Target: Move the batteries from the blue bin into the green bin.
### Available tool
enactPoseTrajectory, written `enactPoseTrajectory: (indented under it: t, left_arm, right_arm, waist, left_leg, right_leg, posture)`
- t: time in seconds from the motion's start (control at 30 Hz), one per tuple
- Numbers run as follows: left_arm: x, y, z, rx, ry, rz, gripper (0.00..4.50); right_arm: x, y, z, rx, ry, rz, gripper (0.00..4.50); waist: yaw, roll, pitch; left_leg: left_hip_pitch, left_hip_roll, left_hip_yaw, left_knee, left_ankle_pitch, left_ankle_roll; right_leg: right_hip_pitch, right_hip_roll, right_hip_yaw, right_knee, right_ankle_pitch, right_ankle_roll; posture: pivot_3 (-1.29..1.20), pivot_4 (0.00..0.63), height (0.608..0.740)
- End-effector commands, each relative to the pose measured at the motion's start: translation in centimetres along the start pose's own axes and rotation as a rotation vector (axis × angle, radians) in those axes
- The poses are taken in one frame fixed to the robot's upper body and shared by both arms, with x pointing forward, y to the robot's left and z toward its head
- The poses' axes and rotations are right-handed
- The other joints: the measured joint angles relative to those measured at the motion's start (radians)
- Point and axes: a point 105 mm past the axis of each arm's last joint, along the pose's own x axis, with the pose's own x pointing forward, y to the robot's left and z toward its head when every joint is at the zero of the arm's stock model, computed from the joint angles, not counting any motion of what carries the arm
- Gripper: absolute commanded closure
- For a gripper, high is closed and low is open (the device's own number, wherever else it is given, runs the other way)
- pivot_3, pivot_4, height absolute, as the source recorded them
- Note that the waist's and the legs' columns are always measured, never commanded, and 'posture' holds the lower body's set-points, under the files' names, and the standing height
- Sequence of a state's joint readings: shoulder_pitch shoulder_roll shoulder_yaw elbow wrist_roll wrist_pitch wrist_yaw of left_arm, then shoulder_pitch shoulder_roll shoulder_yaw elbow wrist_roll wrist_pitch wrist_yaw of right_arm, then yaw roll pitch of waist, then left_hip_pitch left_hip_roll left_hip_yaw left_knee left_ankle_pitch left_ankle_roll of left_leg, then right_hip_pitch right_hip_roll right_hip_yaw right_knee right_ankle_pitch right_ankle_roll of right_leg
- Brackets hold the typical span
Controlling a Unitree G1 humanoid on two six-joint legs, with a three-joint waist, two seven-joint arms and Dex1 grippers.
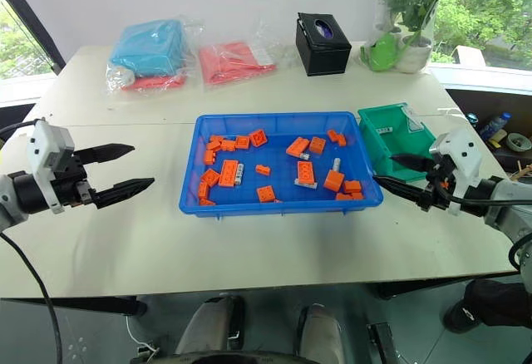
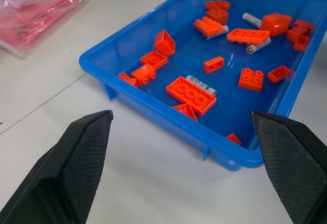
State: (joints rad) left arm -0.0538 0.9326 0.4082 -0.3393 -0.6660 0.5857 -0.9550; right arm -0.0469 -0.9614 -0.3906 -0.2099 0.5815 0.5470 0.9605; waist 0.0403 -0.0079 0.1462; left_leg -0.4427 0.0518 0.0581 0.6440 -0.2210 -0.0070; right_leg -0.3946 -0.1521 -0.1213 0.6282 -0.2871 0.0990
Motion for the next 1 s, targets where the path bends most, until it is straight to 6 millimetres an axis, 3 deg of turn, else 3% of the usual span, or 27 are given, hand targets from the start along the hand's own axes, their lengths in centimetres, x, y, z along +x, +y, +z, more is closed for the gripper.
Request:
enactPoseTrajectory:
  t: [0.03, 0.27, 0.37, 0.4, 0.53, 0.7, 0.8, 1.0]
  left_arm:
    - [0.1, -0.4, 1.1, 0.063, -0.017, -0.011, 0.00]
    - [0.2, -0.3, 1.3, 0.035, -0.027, 0.002, 0.00]
    - [0.4, -0.7, 1.4, 0.020, -0.028, -0.013, 0.00]
    - [0.4, -0.9, 1.5, 0.011, -0.033, -0.023, 0.00]
    - [0.6, -1.5, 2.1, 0.033, -0.042, -0.042, 0.00]
    - [1.0, -2.4, 2.2, 0.030, -0.049, -0.079, 0.00]
    - [1.0, -3.3, 2.1, 0.025, -0.029, -0.139, 0.00]
    - [1.1, -3.7, 2.7, 0.053, -0.002, -0.206, 0.00]
  right_arm:
    - [-0.2, -0.4, 0.9, -0.030, -0.029, -0.025, 1.45]
    - [0.0, -0.4, 0.8, -0.012, -0.034, -0.024, 1.45]
    - [0.2, -0.3, 0.8, -0.002, -0.030, -0.011, 0.55]
    - [0.3, -0.3, 0.8, -0.009, -0.027, -0.007, 0.07]
    - [1.5, -0.6, 1.9, -0.049, -0.043, 0.008, 0.02]
    - [5.3, 1.0, 4.5, -0.095, -0.105, 0.144, 0.02]
    - [9.3, 3.5, 6.1, -0.136, -0.135, 0.281, 0.02]
    - [17.5, 8.6, 7.0, -0.237, -0.085, 0.522, 0.02]
  waist:
    - [0.000, 0.000, 0.000]
    - [-0.001, 0.000, 0.000]
    - [-0.001, 0.000, 0.000]
    - [-0.001, 0.000, 0.000]
    - [-0.002, 0.000, 0.000]
    - [-0.005, 0.000, 0.000]
    - [-0.009, -0.001, 0.000]
    - [-0.016, -0.002, 0.000]
  left_leg:
    - [0.000, 0.000, 0.000, 0.000, 0.000, 0.000]
    - [0.000, 0.000, 0.001, 0.000, 0.000, 0.000]
    - [0.000, 0.000, 0.001, 0.000, 0.000, 0.000]
    - [0.000, 0.000, 0.001, 0.000, 0.000, 0.000]
    - [0.000, 0.000, 0.001, 0.000, 0.000, 0.000]
    - [0.001, 0.000, 0.003, 0.000, 0.000, 0.000]
    - [0.001, 0.001, 0.005, 0.000, 0.000, 0.000]
    - [0.000, 0.004, 0.013, 0.001, 0.000, -0.001]
  right_leg:
    - [0.000, 0.000, 0.000, 0.000, 0.000, 0.000]
    - [0.000, 0.000, 0.000, 0.000, 0.000, 0.000]
    - [0.000, 0.000, 0.000, 0.000, 0.000, 0.000]
    - [0.000, 0.000, 0.000, 0.000, 0.000, 0.000]
    - [0.000, 0.000, 0.000, 0.000, 0.000, 0.000]
    - [-0.001, 0.001, 0.000, 0.000, 0.003, 0.001]
    - [-0.003, 0.001, 0.000, 0.001, 0.006, 0.000]
    - [-0.007, 0.002, -0.002, 0.003, 0.007, 0.000]
  posture:
    - [0.00, 0.150, 0.656]
    - [0.00, 0.150, 0.656]
    - [0.00, 0.150, 0.656]
    - [0.00, 0.150, 0.656]
    - [0.00, 0.150, 0.656]
    - [0.00, 0.150, 0.656]
    - [0.00, 0.150, 0.656]
    - [0.00, 0.150, 0.656]
